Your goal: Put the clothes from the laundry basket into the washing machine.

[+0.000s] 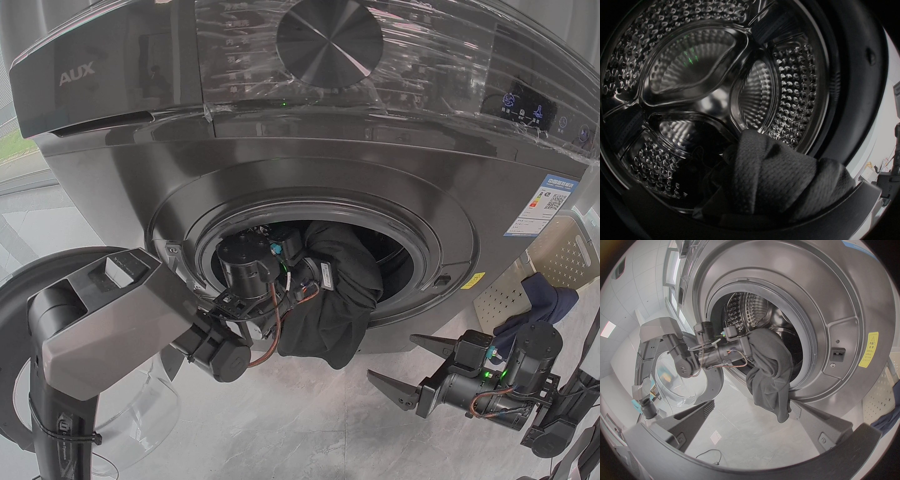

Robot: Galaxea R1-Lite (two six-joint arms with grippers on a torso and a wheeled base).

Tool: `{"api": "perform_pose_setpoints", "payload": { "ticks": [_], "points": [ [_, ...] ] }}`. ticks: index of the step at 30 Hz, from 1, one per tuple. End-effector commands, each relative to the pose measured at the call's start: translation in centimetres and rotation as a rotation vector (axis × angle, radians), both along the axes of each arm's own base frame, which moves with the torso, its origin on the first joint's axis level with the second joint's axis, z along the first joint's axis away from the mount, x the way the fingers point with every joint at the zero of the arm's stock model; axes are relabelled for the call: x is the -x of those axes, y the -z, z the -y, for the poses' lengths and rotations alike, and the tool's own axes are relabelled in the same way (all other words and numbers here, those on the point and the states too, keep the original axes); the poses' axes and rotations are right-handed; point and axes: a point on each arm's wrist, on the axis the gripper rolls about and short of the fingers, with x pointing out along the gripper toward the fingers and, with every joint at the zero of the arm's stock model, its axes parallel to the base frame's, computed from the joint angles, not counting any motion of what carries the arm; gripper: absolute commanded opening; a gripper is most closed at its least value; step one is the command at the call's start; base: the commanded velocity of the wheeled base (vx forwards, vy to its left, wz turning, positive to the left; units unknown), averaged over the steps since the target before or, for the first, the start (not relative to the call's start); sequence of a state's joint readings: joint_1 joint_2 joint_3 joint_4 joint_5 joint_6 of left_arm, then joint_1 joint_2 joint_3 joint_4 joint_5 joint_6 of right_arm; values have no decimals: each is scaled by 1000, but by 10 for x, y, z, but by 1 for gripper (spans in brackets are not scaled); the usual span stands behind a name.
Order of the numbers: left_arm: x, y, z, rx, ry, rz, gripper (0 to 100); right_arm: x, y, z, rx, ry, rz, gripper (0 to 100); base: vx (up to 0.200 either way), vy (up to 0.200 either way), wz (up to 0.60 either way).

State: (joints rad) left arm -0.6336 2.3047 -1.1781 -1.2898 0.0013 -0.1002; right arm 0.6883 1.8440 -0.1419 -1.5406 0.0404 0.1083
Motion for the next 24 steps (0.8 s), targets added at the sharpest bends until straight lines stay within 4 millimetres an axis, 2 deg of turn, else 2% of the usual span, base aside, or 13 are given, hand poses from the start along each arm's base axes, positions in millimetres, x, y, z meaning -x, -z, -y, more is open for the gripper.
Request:
{"api": "perform_pose_setpoints", "payload": {
  "ticks": [1,7,14,15,21,24],
  "points": [
    [-29,14,13,-9,-16,-25,0,1,2,0,6,-3,-8,100,0,0,0],
    [-61,3,13,7,-65,-9,0,2,2,0,7,-6,-10,100,0,0,0],
    [-73,-3,10,24,-121,2,0,1,2,0,7,-6,-7,100,0,0,0],
    [-74,-3,10,23,-122,1,100,1,2,0,7,-5,-7,100,0,0,0],
    [-70,-2,10,18,-118,-9,100,1,2,0,6,-3,-6,100,0,0,0],
    [-50,4,16,-33,-87,-79,100,0,1,0,5,1,-5,100,0,0,0]
  ]
}}
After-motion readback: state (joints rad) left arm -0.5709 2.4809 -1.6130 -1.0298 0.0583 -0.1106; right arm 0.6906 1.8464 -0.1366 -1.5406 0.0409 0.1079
